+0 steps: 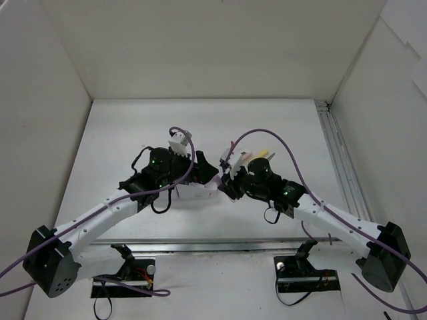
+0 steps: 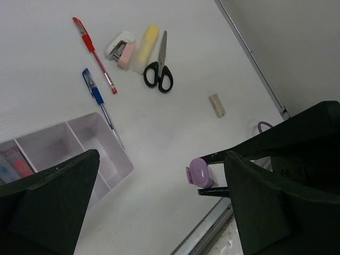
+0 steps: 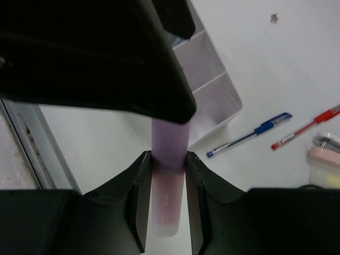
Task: Sort the stationery into containers
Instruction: Pick up the pen from the center of the board, then place the pen in the storage box.
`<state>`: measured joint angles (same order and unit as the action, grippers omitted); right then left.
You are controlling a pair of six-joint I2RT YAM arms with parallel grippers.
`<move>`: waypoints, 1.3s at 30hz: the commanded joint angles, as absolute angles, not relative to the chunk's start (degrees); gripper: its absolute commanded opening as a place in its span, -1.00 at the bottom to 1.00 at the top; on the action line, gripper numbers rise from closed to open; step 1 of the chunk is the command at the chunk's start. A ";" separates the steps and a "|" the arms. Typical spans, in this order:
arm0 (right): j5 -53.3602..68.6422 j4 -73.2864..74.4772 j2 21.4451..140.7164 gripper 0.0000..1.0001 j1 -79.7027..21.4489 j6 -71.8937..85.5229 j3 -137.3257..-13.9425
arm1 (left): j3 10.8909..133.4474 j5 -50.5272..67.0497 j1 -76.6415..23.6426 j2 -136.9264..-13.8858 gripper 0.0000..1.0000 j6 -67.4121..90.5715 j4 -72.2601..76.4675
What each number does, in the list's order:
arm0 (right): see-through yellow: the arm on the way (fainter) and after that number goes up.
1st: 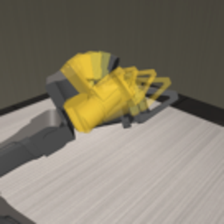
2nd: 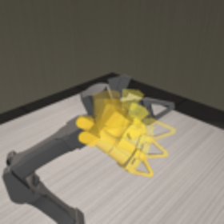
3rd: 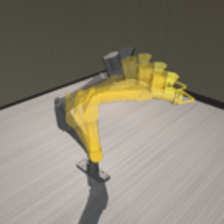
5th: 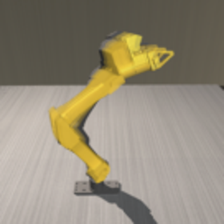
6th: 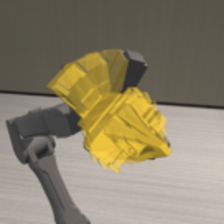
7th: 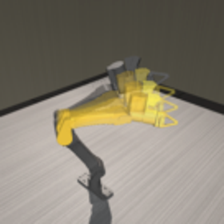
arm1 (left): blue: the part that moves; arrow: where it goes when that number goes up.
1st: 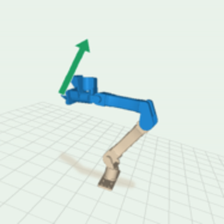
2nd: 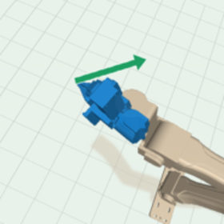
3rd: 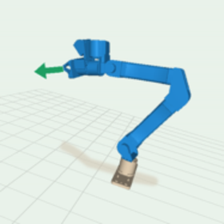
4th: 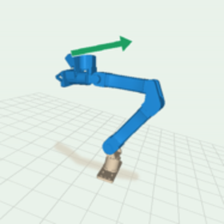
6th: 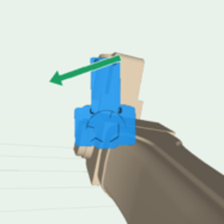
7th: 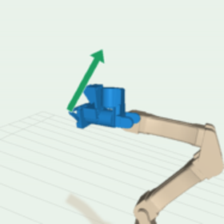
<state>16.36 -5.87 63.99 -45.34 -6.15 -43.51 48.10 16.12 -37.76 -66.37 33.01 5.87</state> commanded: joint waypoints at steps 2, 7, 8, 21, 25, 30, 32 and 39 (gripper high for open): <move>12.75 -20.81 63.81 -1.00 -47.46 -5.54 -45.79 | 48.26 14.32 -38.67 -65.48 0.93 35.07 12.48; 11.25 -24.26 65.82 -1.00 -47.90 -3.61 -46.84 | 46.32 15.38 -39.20 -65.65 0.82 35.25 15.38; 10.81 -24.26 65.83 -1.00 -48.34 -3.43 -48.06 | 46.49 15.55 -39.20 -65.83 0.78 35.07 15.21; 3.26 -33.04 71.01 -1.00 -50.01 1.30 -49.39 | 45.97 15.91 -39.73 -66.45 -1.00 34.36 15.29; 2.90 -33.66 70.93 -0.73 -50.36 1.67 -49.74 | 45.00 14.33 -39.73 -63.73 -1.00 34.10 15.03; 2.11 -32.61 70.32 0.13 -50.36 3.34 -49.75 | 44.47 5.14 -39.73 -56.89 -1.00 31.65 9.95; 2.02 -29.89 69.53 0.35 -50.27 2.99 -50.10 | 44.39 0.64 -39.11 -54.07 -1.00 30.68 7.13; -7.28 -20.92 65.83 0.96 -48.70 3.77 -49.84 | 42.36 -14.23 -31.21 -41.77 -1.00 27.77 -1.74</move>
<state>-0.16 -21.26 68.99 -49.89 2.68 -47.22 41.95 -5.89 -34.26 -45.15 30.00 1.52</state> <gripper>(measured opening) 0.976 0.197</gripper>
